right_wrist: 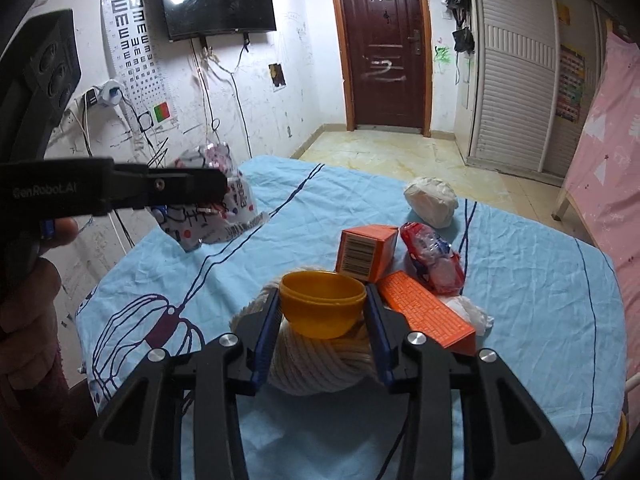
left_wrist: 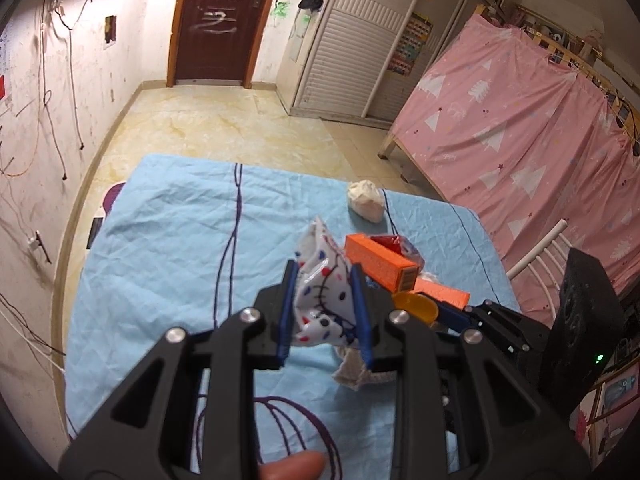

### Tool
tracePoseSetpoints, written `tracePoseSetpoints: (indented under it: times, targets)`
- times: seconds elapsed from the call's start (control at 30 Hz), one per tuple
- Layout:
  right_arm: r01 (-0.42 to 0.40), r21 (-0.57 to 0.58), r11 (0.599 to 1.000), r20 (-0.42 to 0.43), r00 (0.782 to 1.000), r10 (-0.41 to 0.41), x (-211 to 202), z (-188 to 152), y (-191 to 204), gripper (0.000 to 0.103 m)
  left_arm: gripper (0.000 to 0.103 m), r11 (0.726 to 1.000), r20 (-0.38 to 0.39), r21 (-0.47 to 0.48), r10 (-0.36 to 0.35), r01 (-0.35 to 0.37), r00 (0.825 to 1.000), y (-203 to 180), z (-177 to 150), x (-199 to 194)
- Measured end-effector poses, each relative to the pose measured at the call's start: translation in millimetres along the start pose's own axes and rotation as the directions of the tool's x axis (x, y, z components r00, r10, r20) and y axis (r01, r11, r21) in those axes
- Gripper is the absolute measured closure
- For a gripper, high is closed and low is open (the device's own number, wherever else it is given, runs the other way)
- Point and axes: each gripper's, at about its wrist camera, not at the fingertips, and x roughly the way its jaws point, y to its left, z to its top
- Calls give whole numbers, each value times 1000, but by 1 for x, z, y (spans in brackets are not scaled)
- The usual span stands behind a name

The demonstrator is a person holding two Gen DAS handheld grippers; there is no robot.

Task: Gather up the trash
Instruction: 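Grasp the Hello Kitty bag with the left tool while the right tool grasps the orange bowl, then carry the bag and bowl over the yellow bin and open both tools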

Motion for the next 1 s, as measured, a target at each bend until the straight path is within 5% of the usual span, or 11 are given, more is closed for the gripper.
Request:
tracePoseSetpoints:
  times: [0.4,1.0]
  targets:
    - [-6,23,1000,93,996,4,-39,2,-12,68,79,999,15,39,5,-5,1000,-21,4,-1]
    - [70,204,976,238,964,-119,-116,-30,-95,68,79,979,-7,204,-26,26,1000,-121,2,18]
